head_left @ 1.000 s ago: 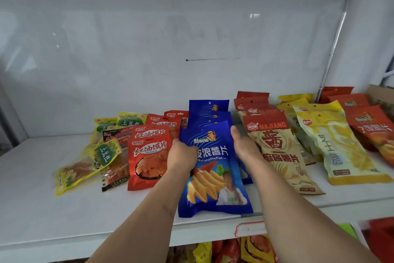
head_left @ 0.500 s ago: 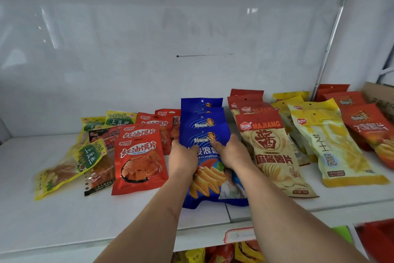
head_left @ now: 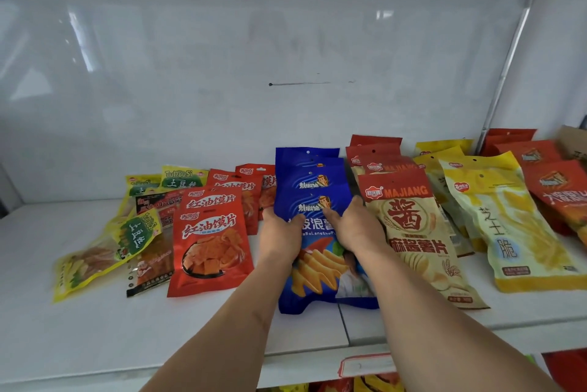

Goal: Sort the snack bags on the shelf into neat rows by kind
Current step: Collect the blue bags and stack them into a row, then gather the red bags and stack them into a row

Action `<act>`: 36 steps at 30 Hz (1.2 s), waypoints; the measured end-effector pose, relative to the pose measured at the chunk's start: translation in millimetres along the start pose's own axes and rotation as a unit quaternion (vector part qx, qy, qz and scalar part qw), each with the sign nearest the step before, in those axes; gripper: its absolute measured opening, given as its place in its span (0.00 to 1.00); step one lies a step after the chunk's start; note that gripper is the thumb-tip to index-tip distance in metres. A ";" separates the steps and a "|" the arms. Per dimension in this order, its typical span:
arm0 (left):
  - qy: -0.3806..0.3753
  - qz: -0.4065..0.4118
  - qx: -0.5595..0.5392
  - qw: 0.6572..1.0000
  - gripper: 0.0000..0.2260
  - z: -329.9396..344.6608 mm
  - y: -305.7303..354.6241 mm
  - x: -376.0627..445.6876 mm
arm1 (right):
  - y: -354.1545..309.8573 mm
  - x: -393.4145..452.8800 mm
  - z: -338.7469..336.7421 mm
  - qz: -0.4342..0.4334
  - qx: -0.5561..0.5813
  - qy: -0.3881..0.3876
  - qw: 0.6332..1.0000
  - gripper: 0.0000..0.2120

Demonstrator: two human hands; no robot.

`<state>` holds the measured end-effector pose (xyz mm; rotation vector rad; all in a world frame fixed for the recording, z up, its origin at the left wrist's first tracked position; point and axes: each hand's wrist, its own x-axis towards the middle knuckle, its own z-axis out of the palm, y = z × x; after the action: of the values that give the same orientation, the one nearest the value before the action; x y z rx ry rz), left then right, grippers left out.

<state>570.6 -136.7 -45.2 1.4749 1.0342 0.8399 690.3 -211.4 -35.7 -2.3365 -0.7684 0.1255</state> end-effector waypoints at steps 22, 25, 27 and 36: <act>-0.047 0.206 0.527 0.823 0.26 -133.0 -12.9 74.5 | -164.7 -18.3 72.5 -0.146 0.041 -0.010 0.988 0.28; -0.087 0.194 0.532 0.819 0.27 -146.8 -19.3 86.4 | -176.1 -14.3 107.3 -0.118 0.025 -0.023 0.992 0.30; -0.103 0.193 0.533 0.817 0.27 -152.1 -20.8 93.0 | -179.4 -10.9 124.7 -0.081 0.013 -0.021 0.996 0.31; -0.102 0.200 0.514 0.828 0.27 -182.2 -31.7 115.1 | -175.7 6.4 157.6 0.055 0.013 -0.048 0.997 0.42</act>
<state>441.1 38.4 -52.5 2.7077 1.0695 0.3385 564.3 -12.1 -47.3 -2.3629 -0.6788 0.2950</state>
